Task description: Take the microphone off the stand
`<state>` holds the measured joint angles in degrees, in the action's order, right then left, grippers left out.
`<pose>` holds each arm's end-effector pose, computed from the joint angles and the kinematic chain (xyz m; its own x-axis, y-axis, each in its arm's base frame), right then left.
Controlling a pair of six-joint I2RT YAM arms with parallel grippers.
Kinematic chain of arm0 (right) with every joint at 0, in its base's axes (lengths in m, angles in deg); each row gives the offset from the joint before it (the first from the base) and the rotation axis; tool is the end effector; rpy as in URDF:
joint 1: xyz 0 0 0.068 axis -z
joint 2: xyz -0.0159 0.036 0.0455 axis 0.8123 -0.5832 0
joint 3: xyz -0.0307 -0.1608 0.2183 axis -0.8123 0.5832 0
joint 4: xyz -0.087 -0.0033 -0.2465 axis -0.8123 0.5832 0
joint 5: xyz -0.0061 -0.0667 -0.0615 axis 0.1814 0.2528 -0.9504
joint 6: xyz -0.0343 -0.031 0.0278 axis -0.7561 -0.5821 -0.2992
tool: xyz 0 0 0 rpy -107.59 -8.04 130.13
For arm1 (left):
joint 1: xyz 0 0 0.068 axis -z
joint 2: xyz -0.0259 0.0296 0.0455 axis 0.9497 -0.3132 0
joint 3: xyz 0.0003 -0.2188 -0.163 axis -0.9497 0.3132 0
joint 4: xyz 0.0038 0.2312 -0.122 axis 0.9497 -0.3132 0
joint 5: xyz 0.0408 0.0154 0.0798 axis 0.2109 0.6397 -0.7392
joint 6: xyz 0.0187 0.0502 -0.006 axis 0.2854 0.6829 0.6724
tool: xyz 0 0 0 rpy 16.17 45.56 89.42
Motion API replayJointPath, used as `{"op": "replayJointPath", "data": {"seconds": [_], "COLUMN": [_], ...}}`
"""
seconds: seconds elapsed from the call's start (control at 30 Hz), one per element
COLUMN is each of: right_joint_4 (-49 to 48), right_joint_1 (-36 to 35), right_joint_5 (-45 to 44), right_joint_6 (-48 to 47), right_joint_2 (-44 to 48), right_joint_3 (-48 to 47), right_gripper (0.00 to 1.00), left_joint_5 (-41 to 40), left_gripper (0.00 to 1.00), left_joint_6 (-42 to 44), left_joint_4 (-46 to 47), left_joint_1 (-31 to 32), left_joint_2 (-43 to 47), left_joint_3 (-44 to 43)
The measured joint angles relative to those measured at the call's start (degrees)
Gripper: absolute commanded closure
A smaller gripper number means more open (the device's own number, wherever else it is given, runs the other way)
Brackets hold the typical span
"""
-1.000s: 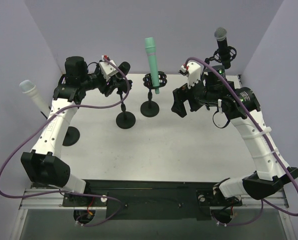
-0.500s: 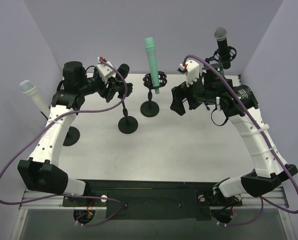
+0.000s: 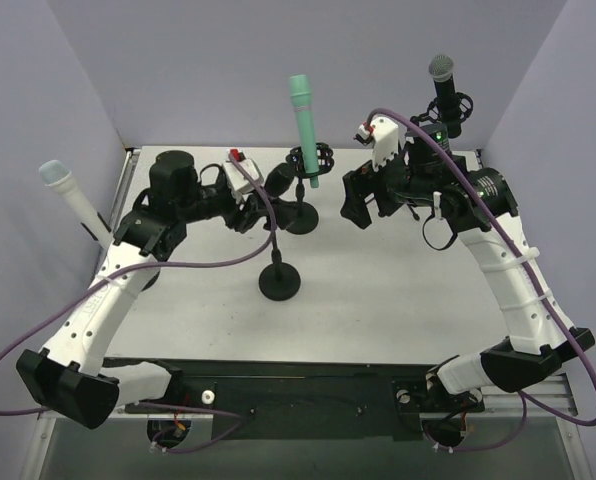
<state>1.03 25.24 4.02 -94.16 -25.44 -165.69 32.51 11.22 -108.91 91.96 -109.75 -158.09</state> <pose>0.2367 0.1454 0.4884 -0.2388 -0.2723 -0.9321 -0.7697 0.6383 0.0108 0.2484 -0.1137 0.4158 0.0506 0.3262 -0.9439 0.8521 0.4789 0.2112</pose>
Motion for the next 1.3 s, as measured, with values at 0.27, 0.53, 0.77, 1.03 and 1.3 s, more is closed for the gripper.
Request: {"op": "replayJointPath", "data": {"seconds": [0.27,0.53,0.77,1.03,1.3], "right_joint_4": [0.2,1.4,1.8,1.8,-8.2], "right_joint_1": [0.1,0.1,0.1,0.1,0.1], "right_joint_5": [3.2,10.3,12.7,13.5,12.3], "right_joint_6": [-3.5,-5.0,-5.7,-6.0,-4.2], "right_joint_2": [0.1,0.1,0.2,1.1,10.4], "right_joint_3": [-1.0,-0.8,0.2,1.8,18.6], "right_gripper": [0.18,0.19,0.18,0.12,0.07], "left_joint_5": [-6.2,-12.5,-13.2,-11.0,-7.1], "left_gripper": [1.0,0.44,0.18,0.14,0.11], "left_joint_6": [0.9,-0.2,-1.8,-3.0,-2.8], "left_joint_4": [-1.0,0.1,-1.3,-4.2,-5.4], "left_joint_1": [12.3,16.6,16.7,16.7,16.4], "left_joint_2": [1.4,2.1,4.3,5.4,0.4], "left_joint_3": [0.3,0.9,1.7,0.5,-7.6]}}
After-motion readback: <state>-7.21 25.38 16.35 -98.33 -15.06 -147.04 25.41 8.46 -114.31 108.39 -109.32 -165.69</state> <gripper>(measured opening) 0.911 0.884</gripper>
